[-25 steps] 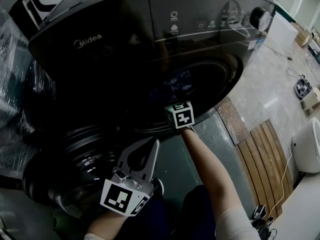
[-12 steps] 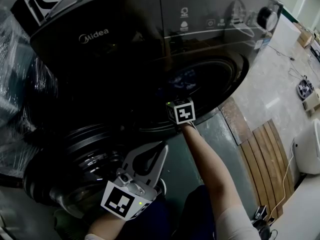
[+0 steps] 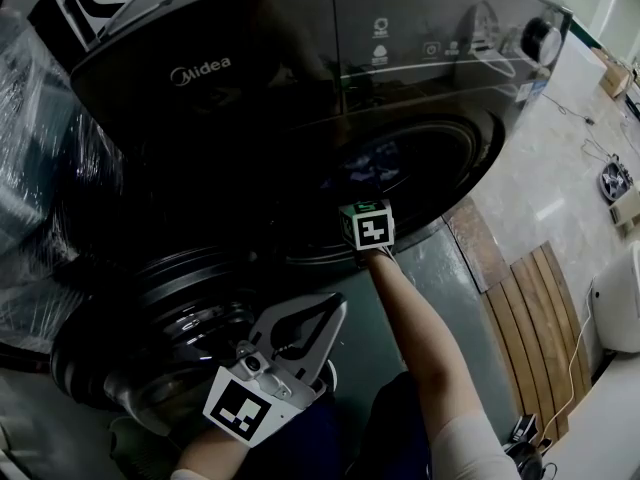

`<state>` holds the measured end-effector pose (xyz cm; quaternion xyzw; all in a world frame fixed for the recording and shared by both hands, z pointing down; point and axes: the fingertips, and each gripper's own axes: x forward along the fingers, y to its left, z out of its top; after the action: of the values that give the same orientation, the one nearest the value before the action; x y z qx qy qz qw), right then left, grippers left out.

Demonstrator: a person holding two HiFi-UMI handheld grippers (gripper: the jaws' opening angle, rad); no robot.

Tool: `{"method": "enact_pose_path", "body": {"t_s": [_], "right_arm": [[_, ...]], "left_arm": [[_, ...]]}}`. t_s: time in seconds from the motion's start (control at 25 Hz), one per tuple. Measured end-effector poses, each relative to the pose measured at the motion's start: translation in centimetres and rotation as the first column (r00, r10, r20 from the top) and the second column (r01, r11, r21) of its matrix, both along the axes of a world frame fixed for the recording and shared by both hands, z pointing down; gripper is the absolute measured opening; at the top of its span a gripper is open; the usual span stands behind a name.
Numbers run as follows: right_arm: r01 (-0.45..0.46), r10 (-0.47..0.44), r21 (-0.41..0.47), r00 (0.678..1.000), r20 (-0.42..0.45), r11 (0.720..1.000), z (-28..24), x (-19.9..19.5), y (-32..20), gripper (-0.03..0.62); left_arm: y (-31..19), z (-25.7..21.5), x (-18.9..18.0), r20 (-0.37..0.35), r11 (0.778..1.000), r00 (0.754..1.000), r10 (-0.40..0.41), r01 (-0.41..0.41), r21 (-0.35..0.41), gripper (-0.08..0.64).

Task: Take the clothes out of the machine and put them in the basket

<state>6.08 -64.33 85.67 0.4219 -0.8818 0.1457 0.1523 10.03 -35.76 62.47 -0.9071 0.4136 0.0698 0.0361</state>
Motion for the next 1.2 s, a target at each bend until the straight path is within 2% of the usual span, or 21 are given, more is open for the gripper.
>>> {"method": "enact_pose_path", "body": {"t_s": [0.04,0.08,0.24,0.8,1.2], "right_arm": [[-0.003,0.003,-0.001,1.000,-0.004,1.000,0.2,0.1,0.0,0.186],[-0.007,0.007,-0.006,1.000,-0.006,1.000,0.5,0.2,0.1,0.125],[-0.024,0.024,0.001,1.000,-0.010,1.000,0.7,0.7,0.0,0.031],[-0.035,0.035,0.021,0.999,0.006,0.999,-0.3,1.8,0.6,0.017],[-0.035,0.035,0.032,0.999,0.026,0.999,-1.6,2.0,2.1,0.017]], "left_arm": [[0.0,-0.1,0.0,0.001,1.000,1.000,0.001,-0.001,0.004,0.017],[0.1,-0.2,0.0,0.001,1.000,1.000,0.002,-0.002,0.011,0.017],[0.7,-0.7,0.0,-0.003,0.999,1.000,0.011,-0.011,0.051,0.017],[1.6,-1.1,0.6,0.034,0.997,0.999,0.017,-0.020,0.076,0.017],[2.3,-0.8,0.4,0.050,0.999,0.999,-0.004,0.001,0.051,0.017]]}}
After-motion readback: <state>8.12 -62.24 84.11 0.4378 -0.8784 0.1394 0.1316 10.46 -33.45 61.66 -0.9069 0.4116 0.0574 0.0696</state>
